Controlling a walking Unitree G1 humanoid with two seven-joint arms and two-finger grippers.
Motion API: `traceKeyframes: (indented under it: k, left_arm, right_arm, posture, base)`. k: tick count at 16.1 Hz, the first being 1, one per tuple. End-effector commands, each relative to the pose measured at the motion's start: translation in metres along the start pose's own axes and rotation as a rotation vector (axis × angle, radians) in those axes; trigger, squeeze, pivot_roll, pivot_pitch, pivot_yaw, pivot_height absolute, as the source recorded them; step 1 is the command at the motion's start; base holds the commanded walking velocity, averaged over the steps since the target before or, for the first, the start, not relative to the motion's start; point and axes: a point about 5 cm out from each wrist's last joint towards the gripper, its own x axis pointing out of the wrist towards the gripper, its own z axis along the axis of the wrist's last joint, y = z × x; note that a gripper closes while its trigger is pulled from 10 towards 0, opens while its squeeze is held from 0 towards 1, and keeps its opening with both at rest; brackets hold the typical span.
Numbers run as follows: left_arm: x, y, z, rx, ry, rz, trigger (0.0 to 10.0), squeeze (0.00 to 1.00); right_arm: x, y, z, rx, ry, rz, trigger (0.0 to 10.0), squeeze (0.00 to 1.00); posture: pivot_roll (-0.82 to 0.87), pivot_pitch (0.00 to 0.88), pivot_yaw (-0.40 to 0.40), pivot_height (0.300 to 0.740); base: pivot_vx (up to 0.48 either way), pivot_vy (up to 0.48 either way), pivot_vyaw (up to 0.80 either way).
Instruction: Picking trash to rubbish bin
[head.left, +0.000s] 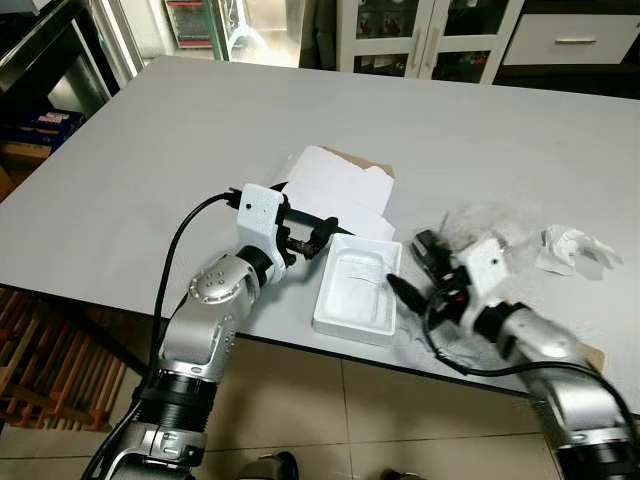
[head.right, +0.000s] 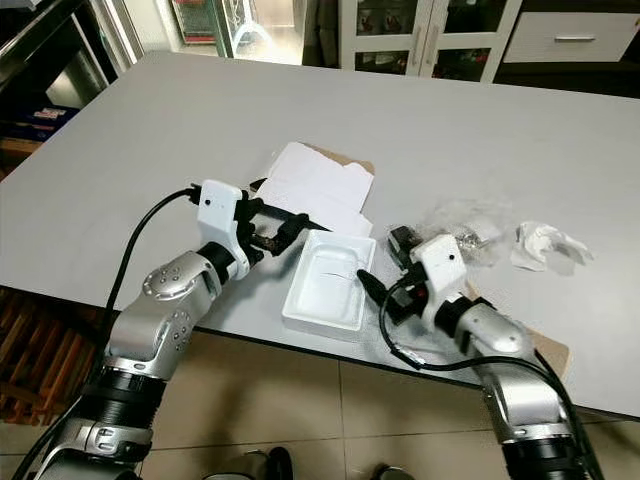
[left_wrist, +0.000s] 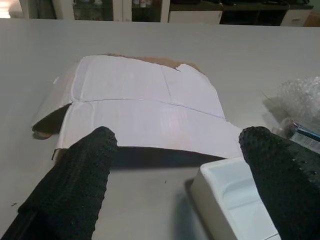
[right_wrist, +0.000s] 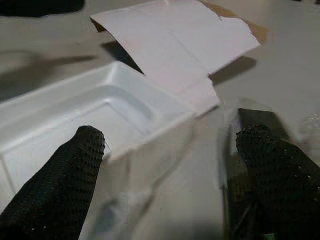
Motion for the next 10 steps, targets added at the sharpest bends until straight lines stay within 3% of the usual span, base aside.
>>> traceKeyframes:
  k: [1,10]
  left_arm:
    - [-0.002,-0.001,-0.006,-0.004,0.016,-0.004,10.0,1.0]
    - [-0.002,-0.005,-0.022,-0.03,0.052,-0.012,10.0,1.0]
  right_arm:
    - [-0.009,-0.003,-0.007,-0.003,0.047,0.011,10.0,0.0]
    - [-0.03,0.002,-0.013,0.043,0.066,0.049,10.0,0.0]
  posture:
    - [-0.08,0.132,0.071,0.74]
    - [-0.1,0.128,0.067,0.74]
  base:
    - [0.0,0.0,0.0]
    - [0.0,0.0,0.0]
